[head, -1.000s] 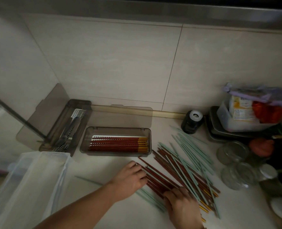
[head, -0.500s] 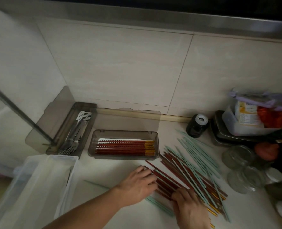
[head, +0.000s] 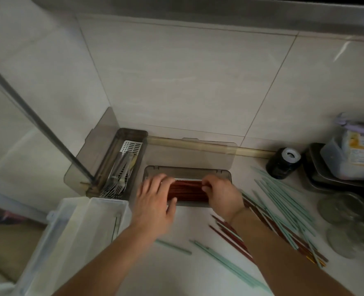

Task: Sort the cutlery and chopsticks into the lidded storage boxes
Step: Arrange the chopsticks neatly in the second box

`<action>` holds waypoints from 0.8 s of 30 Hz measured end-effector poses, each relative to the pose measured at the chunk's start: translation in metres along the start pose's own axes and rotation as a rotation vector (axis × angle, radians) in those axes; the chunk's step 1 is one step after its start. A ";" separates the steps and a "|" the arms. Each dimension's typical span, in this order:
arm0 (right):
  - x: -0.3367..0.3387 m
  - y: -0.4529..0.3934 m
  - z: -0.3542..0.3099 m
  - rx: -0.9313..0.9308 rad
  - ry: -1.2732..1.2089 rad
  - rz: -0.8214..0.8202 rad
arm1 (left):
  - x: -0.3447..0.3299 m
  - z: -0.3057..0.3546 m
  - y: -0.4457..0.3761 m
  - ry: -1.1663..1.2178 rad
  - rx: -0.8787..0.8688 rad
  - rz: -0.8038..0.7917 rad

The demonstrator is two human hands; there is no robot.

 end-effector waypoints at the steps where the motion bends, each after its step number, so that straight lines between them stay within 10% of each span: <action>1: -0.014 -0.011 -0.004 0.010 -0.017 -0.101 | -0.004 0.002 0.002 -0.002 -0.022 -0.017; 7: -0.034 -0.021 -0.003 0.102 -0.138 -0.263 | -0.032 0.036 0.018 0.132 -0.292 -0.077; 12: 0.027 0.023 0.026 0.155 -0.247 0.203 | -0.062 0.088 0.020 0.148 -0.605 -0.191; 24: 0.009 0.156 0.109 0.059 0.028 0.308 | -0.111 0.110 0.020 0.056 -0.630 -0.354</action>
Point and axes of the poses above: each hand's wrist, its own y-axis away from the middle knuckle, its own x-axis out of the back of the hand, z = x × y, the point moved 8 cm from there along -y, towards the middle knuckle, and after that the axes turned 9 degrees about -x, right-handed, at the moved point
